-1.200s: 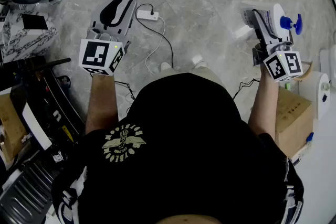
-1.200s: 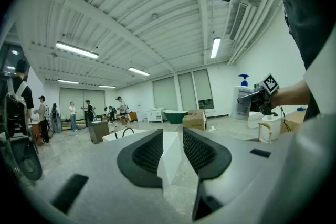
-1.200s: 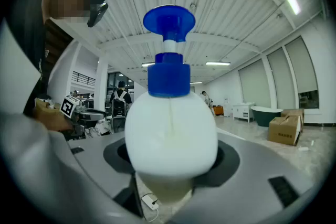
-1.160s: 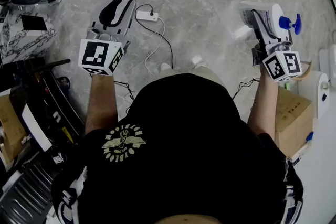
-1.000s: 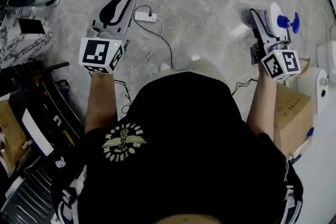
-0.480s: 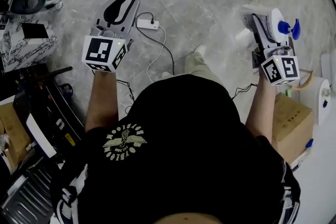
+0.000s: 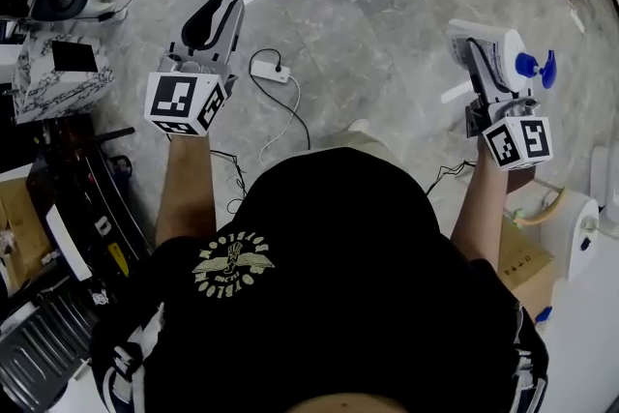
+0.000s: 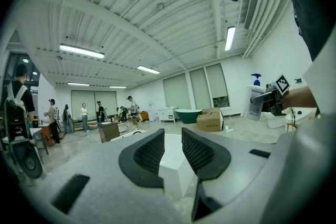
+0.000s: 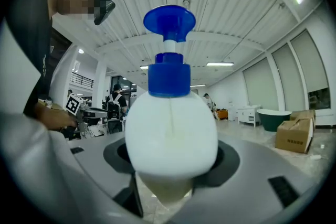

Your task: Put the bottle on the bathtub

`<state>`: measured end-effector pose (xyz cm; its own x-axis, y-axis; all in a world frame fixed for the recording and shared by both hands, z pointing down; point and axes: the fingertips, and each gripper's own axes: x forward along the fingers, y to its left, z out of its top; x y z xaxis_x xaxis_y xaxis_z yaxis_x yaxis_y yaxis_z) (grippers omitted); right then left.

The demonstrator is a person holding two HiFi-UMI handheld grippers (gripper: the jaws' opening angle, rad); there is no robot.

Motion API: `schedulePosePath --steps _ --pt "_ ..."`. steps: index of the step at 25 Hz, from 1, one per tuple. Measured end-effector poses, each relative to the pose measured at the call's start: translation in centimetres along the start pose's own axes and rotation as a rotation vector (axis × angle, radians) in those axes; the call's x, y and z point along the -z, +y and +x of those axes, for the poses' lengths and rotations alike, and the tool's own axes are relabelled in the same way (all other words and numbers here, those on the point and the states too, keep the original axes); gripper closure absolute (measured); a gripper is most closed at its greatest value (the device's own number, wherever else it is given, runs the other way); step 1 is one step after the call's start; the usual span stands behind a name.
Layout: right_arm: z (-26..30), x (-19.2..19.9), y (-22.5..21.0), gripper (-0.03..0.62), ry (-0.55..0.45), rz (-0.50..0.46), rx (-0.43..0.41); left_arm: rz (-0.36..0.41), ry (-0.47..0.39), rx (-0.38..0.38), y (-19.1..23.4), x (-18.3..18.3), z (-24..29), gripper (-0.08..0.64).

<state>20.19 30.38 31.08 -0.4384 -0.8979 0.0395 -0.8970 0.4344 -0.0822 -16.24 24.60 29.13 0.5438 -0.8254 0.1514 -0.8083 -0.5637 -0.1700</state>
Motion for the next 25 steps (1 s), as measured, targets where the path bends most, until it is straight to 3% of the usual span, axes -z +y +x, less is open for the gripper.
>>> schedulePosePath --steps 6,13,18,25 --pt "1.5 -0.6 -5.5 0.331 0.001 -0.022 -0.049 -0.087 -0.026 -0.076 -0.5 -1.4 3.8 0.471" --pt "2.1 -0.3 -5.9 0.331 0.008 -0.004 -0.113 -0.111 -0.002 -0.074 -2.1 -0.7 4.1 0.505" --pt "2.2 0.0 -6.3 0.331 -0.002 0.029 -0.105 -0.142 -0.003 -0.1 -0.8 -0.2 3.7 0.514" --pt "1.2 0.4 -8.0 0.331 0.002 0.051 -0.047 -0.144 -0.004 -0.063 -0.9 -0.4 5.9 0.518"
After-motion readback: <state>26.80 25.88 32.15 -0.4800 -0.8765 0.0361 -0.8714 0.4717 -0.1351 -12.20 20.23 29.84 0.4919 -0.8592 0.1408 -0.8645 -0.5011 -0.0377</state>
